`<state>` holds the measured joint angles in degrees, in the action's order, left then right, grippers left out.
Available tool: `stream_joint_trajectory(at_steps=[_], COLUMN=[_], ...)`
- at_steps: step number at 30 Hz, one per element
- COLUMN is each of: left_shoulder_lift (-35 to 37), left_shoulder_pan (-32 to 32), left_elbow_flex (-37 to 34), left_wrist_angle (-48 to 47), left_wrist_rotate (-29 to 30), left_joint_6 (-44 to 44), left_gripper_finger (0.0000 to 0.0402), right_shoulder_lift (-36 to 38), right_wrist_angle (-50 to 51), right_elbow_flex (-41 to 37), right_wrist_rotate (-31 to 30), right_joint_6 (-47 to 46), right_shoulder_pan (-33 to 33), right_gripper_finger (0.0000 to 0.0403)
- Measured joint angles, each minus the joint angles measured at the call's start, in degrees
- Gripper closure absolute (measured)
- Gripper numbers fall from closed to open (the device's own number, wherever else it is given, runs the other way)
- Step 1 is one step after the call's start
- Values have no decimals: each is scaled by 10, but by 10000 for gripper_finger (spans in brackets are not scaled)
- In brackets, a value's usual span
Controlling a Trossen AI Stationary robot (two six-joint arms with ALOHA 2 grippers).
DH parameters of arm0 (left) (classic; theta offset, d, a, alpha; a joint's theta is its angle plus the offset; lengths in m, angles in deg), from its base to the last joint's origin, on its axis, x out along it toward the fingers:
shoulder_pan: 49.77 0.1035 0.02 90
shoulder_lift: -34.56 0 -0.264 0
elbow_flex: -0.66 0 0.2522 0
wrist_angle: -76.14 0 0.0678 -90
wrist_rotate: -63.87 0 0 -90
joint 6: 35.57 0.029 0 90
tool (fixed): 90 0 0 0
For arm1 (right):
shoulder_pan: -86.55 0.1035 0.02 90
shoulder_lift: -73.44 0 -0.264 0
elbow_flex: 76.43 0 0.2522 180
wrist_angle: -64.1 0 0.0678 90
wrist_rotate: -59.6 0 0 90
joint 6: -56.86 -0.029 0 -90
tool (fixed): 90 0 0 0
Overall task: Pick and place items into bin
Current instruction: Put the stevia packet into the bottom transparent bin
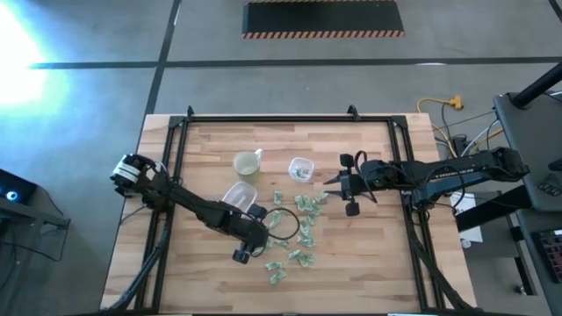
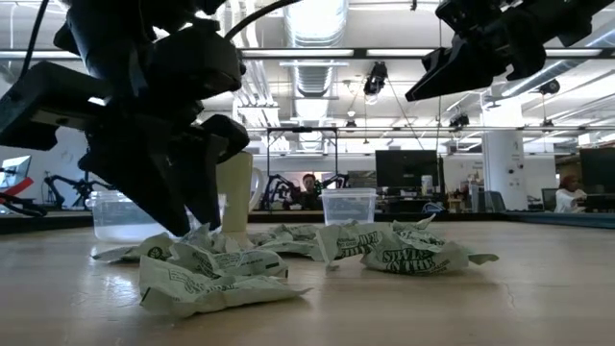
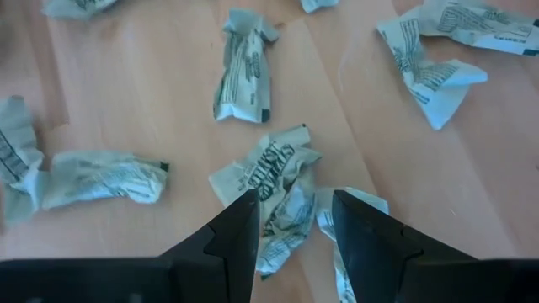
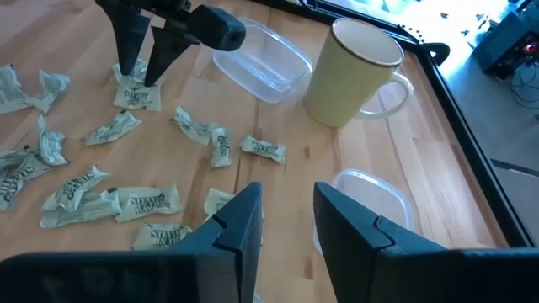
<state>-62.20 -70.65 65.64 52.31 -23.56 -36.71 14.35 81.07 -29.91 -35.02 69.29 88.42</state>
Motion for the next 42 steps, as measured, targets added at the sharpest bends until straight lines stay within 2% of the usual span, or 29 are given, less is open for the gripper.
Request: stream_joint_trajectory(at_steps=[5, 17, 26, 39, 42], left_shoulder_lift=[0, -1, -2, -2, -2], left_shoulder_pan=[0, 0, 0, 0, 0], left_elbow_flex=[-2, -2, -2, -9, -9], left_wrist_angle=[1, 11, 11, 23, 20], left_wrist_rotate=[-5, -8, -8, -21, -23], left_joint_6=[0, 0, 0, 0, 0], left_gripper_finger=[275, 352, 357, 357, 368], right_shoulder_lift=[0, 0, 0, 0, 0], right_wrist_angle=[0, 0, 0, 0, 0], right_elbow_flex=[0, -2, -2, -2, -2], right_wrist_rotate=[0, 1, 1, 1, 1], right_joint_6=[0, 0, 0, 0, 0], right_shoulder_pan=[0, 0, 0, 0, 0], right_gripper_finger=[309, 321, 316, 330, 328])
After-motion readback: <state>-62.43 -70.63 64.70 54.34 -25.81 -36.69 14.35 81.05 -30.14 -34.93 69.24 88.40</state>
